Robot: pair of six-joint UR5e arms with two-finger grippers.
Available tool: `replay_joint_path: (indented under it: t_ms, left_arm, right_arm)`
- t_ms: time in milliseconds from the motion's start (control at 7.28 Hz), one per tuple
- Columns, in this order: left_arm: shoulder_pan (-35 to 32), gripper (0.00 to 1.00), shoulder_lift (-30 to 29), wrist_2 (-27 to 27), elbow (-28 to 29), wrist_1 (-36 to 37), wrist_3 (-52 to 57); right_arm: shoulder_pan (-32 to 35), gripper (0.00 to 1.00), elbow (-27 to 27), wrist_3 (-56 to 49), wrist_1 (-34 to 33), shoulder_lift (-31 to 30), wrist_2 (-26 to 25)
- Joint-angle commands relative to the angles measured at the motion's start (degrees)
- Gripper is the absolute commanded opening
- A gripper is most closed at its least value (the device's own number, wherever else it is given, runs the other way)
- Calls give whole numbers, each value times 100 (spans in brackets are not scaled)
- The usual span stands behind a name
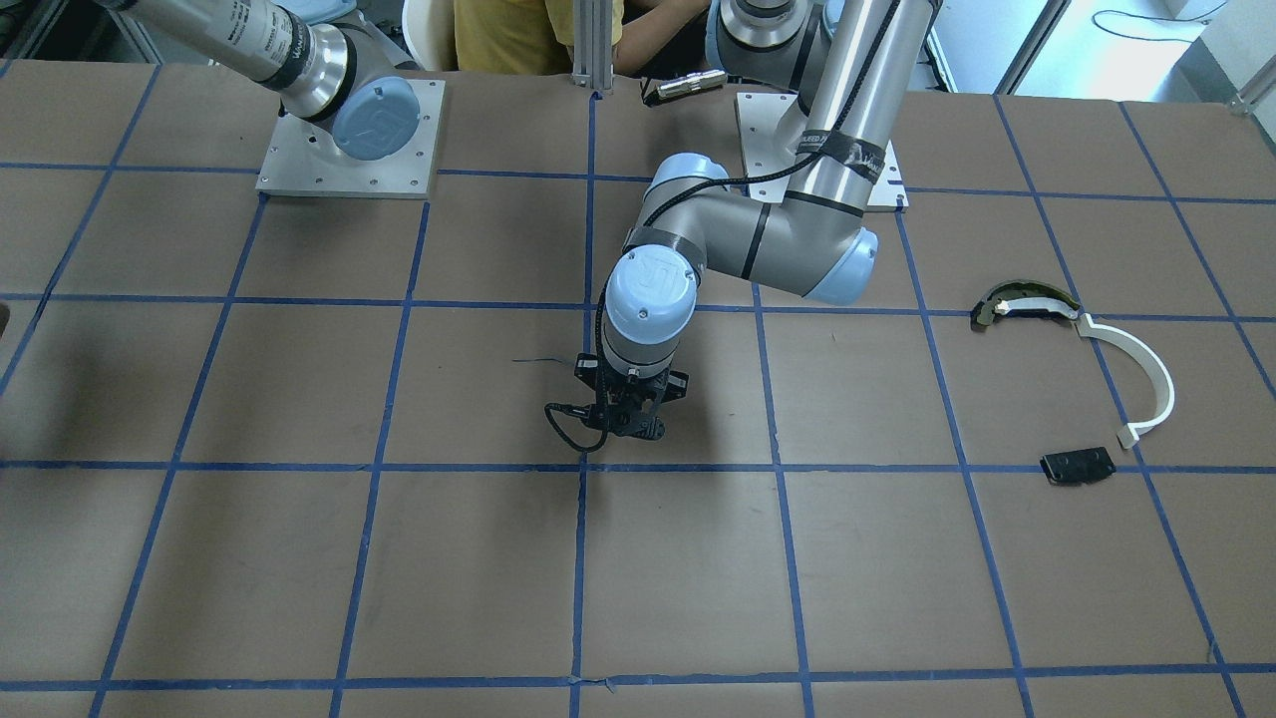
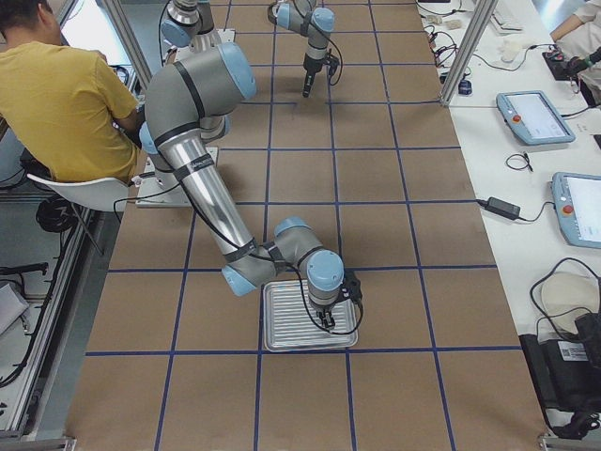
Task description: Place bearing gear from tray to pile
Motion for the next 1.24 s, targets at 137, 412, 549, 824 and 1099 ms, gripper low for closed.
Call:
replay_joint_path:
  t_ms: [137, 412, 549, 824, 1099]
  left_arm:
    - [148, 0, 164, 62, 118, -99, -39]
    - [865, 0, 322, 385, 1054, -1410, 57]
    - [1522, 0, 392, 396, 1433, -1966, 467]
    - [2866, 0, 533, 833, 1420, -2113, 1653]
    - [4151, 0, 534, 985, 1245, -2113, 3232]
  right_arm:
    - [0, 52, -9, -142, -32, 3, -55]
    - [0, 31, -9, -142, 11, -5, -72]
    - [0, 19, -9, -142, 29, -5, -72]
    - [131, 0, -18, -98, 38, -101, -90]
    - [831, 0, 61, 625, 317, -601, -98]
